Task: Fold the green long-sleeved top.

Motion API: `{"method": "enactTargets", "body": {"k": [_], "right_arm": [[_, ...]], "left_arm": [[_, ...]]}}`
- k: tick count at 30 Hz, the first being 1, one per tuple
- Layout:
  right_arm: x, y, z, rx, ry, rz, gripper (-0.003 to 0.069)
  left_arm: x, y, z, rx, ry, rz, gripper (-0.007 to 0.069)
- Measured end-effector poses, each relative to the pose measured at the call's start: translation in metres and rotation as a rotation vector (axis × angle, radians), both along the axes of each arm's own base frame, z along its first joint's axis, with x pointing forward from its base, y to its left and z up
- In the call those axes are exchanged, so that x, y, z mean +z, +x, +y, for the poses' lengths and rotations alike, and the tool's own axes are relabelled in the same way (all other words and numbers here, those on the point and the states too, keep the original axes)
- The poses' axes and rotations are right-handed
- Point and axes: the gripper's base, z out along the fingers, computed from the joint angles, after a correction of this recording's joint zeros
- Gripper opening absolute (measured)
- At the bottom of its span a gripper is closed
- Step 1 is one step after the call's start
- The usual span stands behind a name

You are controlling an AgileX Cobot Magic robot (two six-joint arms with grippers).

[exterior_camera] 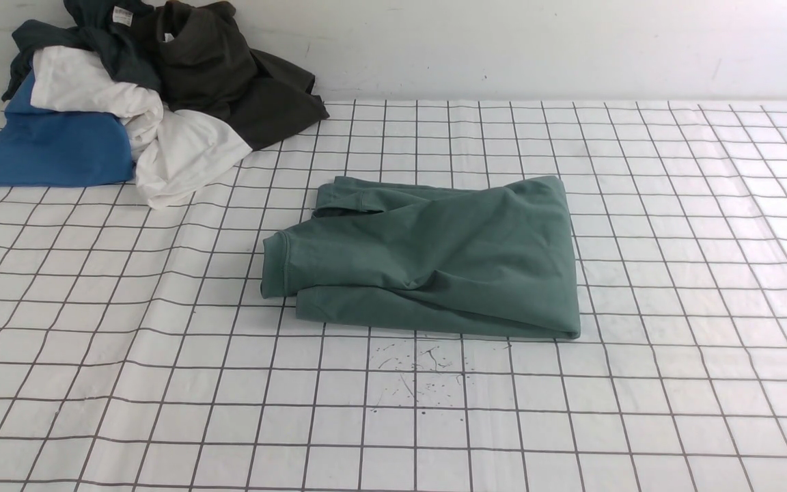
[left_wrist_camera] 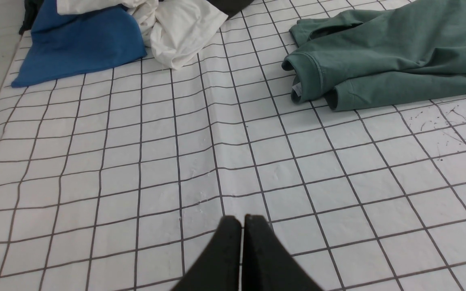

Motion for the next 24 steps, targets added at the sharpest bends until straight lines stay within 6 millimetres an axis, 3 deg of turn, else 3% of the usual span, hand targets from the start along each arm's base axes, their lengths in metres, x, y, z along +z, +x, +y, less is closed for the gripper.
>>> {"method": "enactTargets", "body": {"k": [7,14,16,17,19,24], "right_arm": [[0.0,0.0,0.0,0.0,0.0,0.0,-0.0014],[0.0,0.0,0.0,0.0,0.0,0.0,-0.0014],[0.0,0.0,0.0,0.0,0.0,0.0,-0.0014],[0.0,0.0,0.0,0.0,0.0,0.0,-0.0014],[0.0,0.0,0.0,0.0,0.0,0.0,-0.0014],[0.0,0.0,0.0,0.0,0.0,0.0,-0.0014]], "left_arm": [[-0.003,0.001,-0.001,-0.003,-0.003,0.006,-0.0008],[-0.03,0.025,-0.014,-0.031,-0.158,-0.13,-0.0008],[-0.049,0.037,-0.012,0.025,-0.173,-0.274,-0.0008],[-0.049,0.036,-0.012,0.024,-0.172,-0.276,-0.0008],[-0.069,0.04,-0.009,0.079,-0.144,-0.334,-0.0008],[-0.102,0.039,-0.004,0.149,-0.095,-0.269,-0.0008]]}}
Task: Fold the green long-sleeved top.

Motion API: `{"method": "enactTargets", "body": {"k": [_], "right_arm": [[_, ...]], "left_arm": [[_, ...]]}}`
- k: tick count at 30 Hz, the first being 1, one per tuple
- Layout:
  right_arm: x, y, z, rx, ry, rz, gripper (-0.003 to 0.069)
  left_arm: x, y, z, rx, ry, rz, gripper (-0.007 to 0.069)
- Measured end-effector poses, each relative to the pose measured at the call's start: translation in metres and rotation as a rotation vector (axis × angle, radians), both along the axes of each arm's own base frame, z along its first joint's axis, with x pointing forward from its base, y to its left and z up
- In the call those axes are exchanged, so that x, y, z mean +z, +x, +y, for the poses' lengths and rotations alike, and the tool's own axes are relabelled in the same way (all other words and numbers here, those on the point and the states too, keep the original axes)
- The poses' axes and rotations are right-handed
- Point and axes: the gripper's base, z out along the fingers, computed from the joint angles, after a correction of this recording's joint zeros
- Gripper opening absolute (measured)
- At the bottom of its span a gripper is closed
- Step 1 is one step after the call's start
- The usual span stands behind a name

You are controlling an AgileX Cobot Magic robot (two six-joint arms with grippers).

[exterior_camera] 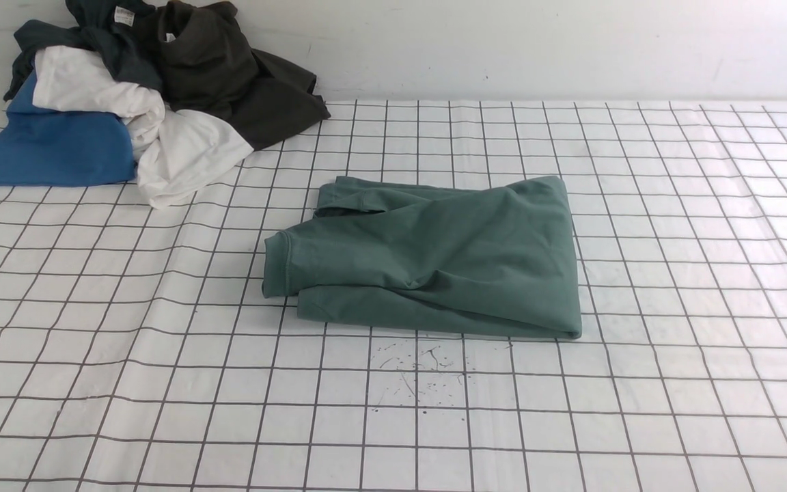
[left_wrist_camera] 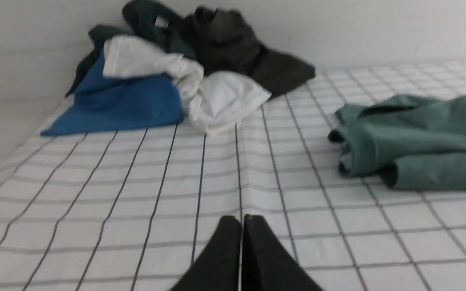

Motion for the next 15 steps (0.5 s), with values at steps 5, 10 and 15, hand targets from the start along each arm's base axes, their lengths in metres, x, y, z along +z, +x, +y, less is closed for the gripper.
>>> {"method": "enactTargets", "body": {"k": [5,10,15], "right_arm": [[-0.0001,0.0,0.0,0.0,0.0,0.001,-0.0014],[-0.0001,0.0,0.0,0.0,-0.001,0.001,-0.0014],[-0.0001,0.0,0.0,0.0,-0.001,0.001,-0.0014]], "left_arm": [[-0.0133,-0.0024,0.0006,0.014,0.008,0.136,-0.0008],[-0.0137,-0.0026,0.0004,0.013,0.007,0.144,-0.0008],[-0.0137,-0.0026,0.0004,0.013,0.007,0.144,-0.0008]]}}
